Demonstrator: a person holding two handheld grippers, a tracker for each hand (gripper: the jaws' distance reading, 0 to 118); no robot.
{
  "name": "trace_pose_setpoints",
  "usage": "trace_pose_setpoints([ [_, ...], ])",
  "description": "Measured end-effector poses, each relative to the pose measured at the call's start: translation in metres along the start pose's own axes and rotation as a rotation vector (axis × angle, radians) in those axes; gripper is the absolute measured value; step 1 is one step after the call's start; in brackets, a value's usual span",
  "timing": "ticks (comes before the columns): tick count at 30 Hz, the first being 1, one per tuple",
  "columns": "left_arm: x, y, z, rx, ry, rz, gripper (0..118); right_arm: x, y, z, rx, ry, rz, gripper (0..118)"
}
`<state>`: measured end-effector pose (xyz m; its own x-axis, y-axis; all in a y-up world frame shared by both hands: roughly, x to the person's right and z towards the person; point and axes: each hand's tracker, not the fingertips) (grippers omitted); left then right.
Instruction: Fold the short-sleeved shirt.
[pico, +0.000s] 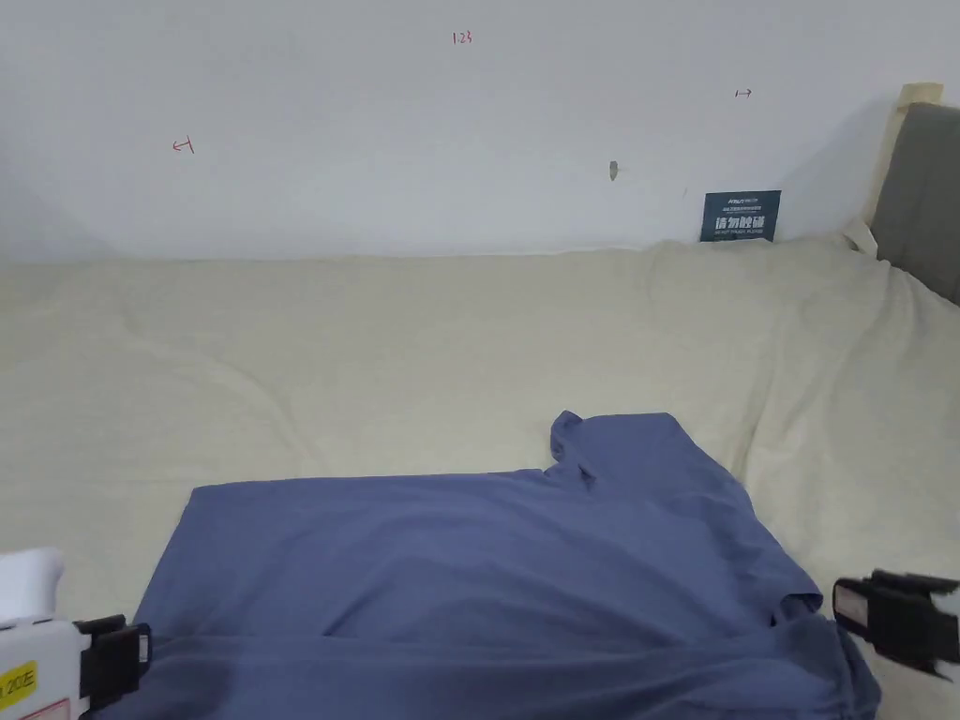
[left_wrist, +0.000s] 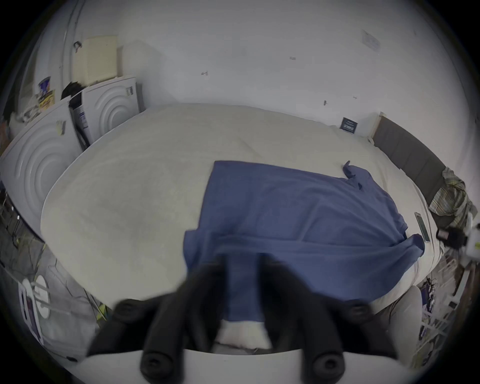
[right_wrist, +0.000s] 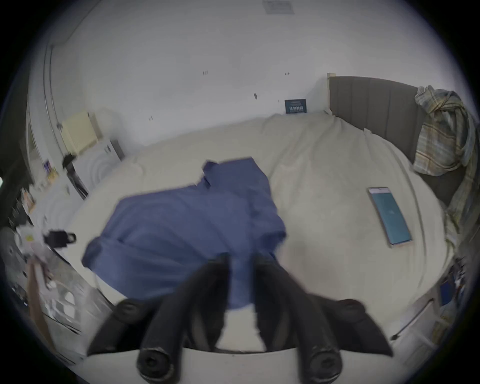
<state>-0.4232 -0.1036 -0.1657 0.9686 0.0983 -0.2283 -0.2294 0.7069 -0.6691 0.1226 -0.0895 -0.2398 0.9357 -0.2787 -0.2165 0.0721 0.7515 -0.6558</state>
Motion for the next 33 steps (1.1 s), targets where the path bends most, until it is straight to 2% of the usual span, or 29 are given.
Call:
trace_pose_setpoints([
  [2,0.008,0.014,-0.006,0.018,0.018,-0.049,6,-0.002,0.021,-0.016,-0.004,0.107,-0.032,3],
  [4,0.012,0.029,-0.013,0.034,0.013,-0.05,1,-0.008,0.04,-0.038,0.003,0.033,0.009,0],
  [6,0.005,0.049,-0.027,0.06,-0.057,0.008,0,-0.01,0.057,-0.06,-0.003,-0.03,0.066,0],
  [9,0.006,0.069,-0.046,0.042,-0.022,-0.007,0,-0.001,0.073,-0.095,-0.04,-0.003,-0.005,0],
  [16,-0.011,0.107,-0.118,-0.012,0.011,-0.001,0,0.006,0.099,-0.167,-0.125,-0.066,0.006,0],
  [17,-0.013,0.112,-0.127,-0.023,0.031,-0.01,4,0.005,0.1,-0.172,-0.135,-0.061,0.006,0],
  [18,-0.016,0.117,-0.137,-0.054,0.061,-0.018,20,0.006,0.101,-0.18,-0.147,-0.058,0.01,0],
  [19,-0.019,0.122,-0.147,-0.065,0.054,-0.021,57,0.006,0.101,-0.186,-0.154,-0.062,0.016,0],
  [20,-0.024,0.127,-0.16,-0.083,0.047,-0.02,83,0.009,0.102,-0.197,-0.166,-0.066,0.024,0],
  [21,-0.027,0.13,-0.173,-0.097,0.053,-0.012,98,0.01,0.102,-0.205,-0.178,-0.071,0.031,0],
  [29,-0.045,0.154,-0.246,-0.173,0.075,0.047,99,0.017,0.094,-0.234,-0.228,-0.087,0.043,0],
  [33,-0.037,0.156,-0.266,-0.178,0.091,0.021,96,0.019,0.094,-0.235,-0.238,-0.109,0.054,0],
])
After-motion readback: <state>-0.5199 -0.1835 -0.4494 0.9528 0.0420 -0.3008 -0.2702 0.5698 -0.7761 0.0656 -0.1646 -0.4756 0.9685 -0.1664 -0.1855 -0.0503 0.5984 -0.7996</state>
